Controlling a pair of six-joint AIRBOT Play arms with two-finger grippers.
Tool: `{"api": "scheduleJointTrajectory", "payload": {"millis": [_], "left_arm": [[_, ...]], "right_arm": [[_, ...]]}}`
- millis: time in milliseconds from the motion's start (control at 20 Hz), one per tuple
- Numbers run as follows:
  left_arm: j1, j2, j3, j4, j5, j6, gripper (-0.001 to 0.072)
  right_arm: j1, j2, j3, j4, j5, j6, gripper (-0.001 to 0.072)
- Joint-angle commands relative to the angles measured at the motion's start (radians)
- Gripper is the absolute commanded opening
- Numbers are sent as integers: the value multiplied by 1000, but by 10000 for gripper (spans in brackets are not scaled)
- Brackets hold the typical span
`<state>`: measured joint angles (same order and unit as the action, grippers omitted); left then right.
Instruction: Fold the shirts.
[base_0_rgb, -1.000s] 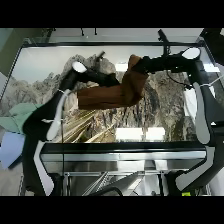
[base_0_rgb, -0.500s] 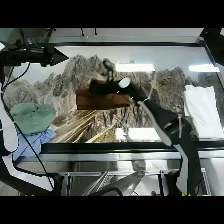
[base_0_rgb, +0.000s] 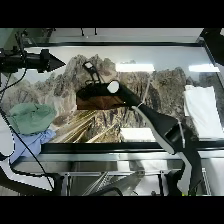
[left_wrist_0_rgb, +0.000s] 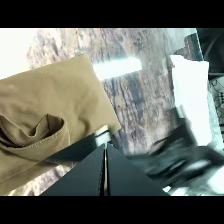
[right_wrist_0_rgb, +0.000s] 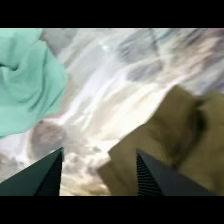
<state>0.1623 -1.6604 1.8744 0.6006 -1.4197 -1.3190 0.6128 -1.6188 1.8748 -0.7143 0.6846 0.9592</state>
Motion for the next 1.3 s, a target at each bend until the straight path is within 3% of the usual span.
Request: {"api": "scheduleJointTrajectory", "payload": {"millis": [0,100,250,350,700,950,1050,1200,1250], "left_arm": [[2,2,0,-2,-3,2,14],[2,2,0,0,-14,2,14],[2,2,0,-1,-22,2,14],[2,2,0,-1,-22,2,14],[2,2,0,-1,-18,2,14],[2,2,0,0,-18,9,14],[0,2,0,1,-18,10,14],[0,2,0,1,-18,10,14],[0,2,0,1,-18,10,14]], "right_arm": [[-142,114,1,-278,123,207,446],[-265,105,1,-379,228,343,446],[-423,14,1,-382,389,378,465],[-484,-49,1,-372,419,404,639],[-485,-240,1,-143,397,327,629],[-461,-264,1,103,385,214,626],[-460,-265,1,118,400,215,492],[-455,-265,1,181,465,214,488],[-454,-264,2,208,491,214,356]]}}
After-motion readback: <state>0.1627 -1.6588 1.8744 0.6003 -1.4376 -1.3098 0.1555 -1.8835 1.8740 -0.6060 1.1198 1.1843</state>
